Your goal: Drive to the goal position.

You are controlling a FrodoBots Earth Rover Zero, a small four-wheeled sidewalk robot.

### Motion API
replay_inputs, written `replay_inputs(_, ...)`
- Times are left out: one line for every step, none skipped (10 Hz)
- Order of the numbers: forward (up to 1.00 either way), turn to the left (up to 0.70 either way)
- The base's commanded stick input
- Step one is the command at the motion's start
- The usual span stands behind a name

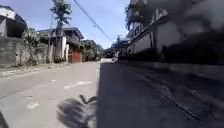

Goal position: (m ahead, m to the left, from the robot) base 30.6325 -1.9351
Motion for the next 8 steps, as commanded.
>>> replay_inputs(1.00, -0.26)
replay_inputs(1.00, -0.13)
replay_inputs(1.00, 0.00)
replay_inputs(1.00, 0.00)
replay_inputs(1.00, 0.00)
replay_inputs(1.00, 0.00)
replay_inputs(1.00, 0.01)
replay_inputs(1.00, 0.03)
